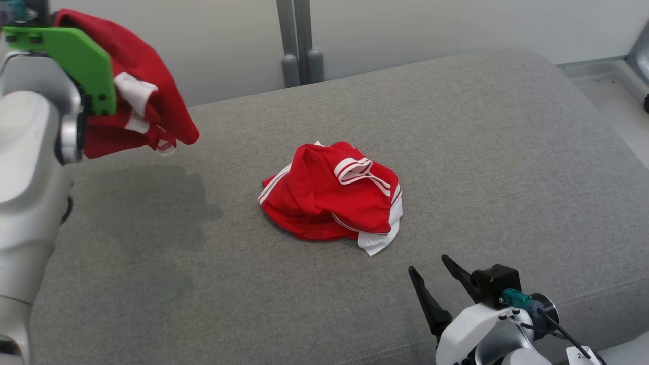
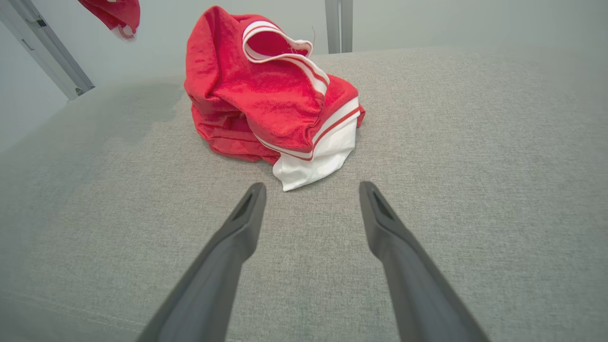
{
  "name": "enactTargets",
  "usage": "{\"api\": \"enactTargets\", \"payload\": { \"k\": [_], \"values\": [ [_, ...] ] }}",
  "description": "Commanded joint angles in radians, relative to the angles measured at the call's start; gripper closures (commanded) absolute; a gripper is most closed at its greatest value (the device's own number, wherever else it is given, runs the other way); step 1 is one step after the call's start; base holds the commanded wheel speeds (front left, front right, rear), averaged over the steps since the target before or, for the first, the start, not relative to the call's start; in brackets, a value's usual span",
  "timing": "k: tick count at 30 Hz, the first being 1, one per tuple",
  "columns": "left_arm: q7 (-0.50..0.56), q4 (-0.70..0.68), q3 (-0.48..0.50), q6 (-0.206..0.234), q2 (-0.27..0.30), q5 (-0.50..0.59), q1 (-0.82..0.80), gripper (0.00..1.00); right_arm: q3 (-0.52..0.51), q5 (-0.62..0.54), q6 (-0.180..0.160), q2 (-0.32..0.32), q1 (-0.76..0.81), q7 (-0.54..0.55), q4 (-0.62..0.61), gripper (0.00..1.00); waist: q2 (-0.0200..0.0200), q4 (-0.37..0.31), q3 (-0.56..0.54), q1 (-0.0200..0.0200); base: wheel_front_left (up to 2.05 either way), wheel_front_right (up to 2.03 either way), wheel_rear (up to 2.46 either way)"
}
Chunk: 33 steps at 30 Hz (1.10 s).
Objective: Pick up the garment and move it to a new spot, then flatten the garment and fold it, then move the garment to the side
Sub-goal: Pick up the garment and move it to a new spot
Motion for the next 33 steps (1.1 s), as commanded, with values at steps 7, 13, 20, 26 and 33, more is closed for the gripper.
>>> {"api": "enactTargets", "payload": {
  "k": [7,13,20,26,33],
  "values": [
    [-0.042,0.016,0.059,0.032,0.12,-0.03,0.084,1.0,-0.008,-0.021,0.0,-0.001,0.018,0.021,-0.028,0.0,0.0,0.056,0.015,0.0,0.0,0.0,0.0],
    [-0.087,0.021,0.092,0.056,0.199,-0.047,0.17,1.0,-0.027,-0.045,0.0,-0.001,0.016,0.042,-0.068,0.0,0.0,0.057,0.064,0.0,0.0,0.0,0.0],
    [-0.155,0.046,0.148,0.102,0.219,-0.091,0.256,1.0,-0.022,-0.066,0.0,-0.001,-0.004,0.062,-0.102,0.0,0.0,0.07,0.118,0.0,0.0,0.0,0.0],
    [-0.198,0.084,0.176,0.082,0.19,-0.138,0.32,0.0,-0.012,-0.075,0.0,-0.001,-0.018,0.076,-0.118,0.0,0.0,0.084,0.141,0.0,0.0,0.0,0.0],
    [-0.197,0.122,0.182,0.058,0.142,-0.181,0.335,0.0,-0.014,-0.077,0.0,-0.001,-0.013,0.081,-0.117,0.0,0.0,0.111,0.129,0.0,0.0,0.0,0.0]
  ]
}}
